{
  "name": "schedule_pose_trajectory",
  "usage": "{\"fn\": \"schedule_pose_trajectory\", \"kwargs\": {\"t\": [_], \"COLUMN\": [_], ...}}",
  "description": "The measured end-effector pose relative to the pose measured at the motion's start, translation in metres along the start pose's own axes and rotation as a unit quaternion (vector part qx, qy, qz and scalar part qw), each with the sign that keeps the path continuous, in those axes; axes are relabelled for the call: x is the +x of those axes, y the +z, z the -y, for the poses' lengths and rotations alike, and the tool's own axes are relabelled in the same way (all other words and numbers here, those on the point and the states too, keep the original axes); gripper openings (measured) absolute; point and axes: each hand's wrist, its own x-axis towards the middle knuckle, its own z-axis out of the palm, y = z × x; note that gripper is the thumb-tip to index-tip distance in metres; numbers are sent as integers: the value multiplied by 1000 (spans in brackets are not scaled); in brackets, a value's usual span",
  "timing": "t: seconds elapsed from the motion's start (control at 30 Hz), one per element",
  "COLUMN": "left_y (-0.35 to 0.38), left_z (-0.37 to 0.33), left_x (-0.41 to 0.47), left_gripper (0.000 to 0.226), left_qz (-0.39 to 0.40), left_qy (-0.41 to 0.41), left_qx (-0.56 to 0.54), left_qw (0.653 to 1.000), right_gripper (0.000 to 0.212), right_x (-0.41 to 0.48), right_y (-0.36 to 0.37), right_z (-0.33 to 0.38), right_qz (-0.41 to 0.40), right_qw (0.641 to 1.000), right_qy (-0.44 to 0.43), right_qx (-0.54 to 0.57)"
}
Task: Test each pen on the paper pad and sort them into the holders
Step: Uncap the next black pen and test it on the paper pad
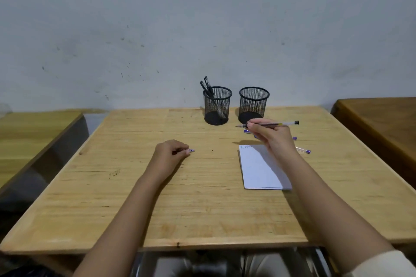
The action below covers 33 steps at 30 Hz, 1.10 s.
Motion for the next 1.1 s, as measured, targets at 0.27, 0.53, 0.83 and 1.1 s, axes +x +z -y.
{"fn": "schedule_pose_trajectory", "kwargs": {"t": [0.27, 0.53, 0.83, 1.1], "left_y": [7, 67, 93, 98], "left_z": [-11, -83, -70, -66], "left_x": [11, -14, -17, -16], "left_gripper": [34, 46, 67, 68], "left_qz": [14, 176, 209, 226], "left_qy": [18, 118, 149, 149], "left_qx": [89, 9, 174, 210], "left_qw": [996, 977, 951, 940], "right_gripper": [17, 8, 15, 34], "right_x": [1, 5, 5, 9], "right_y": [-6, -8, -12, -9], "right_z": [4, -2, -13, -23], "right_qz": [-22, -36, -49, -50], "right_qw": [1000, 998, 996, 995], "right_qy": [15, 39, 41, 75], "right_qx": [-7, 25, -63, -52]}}
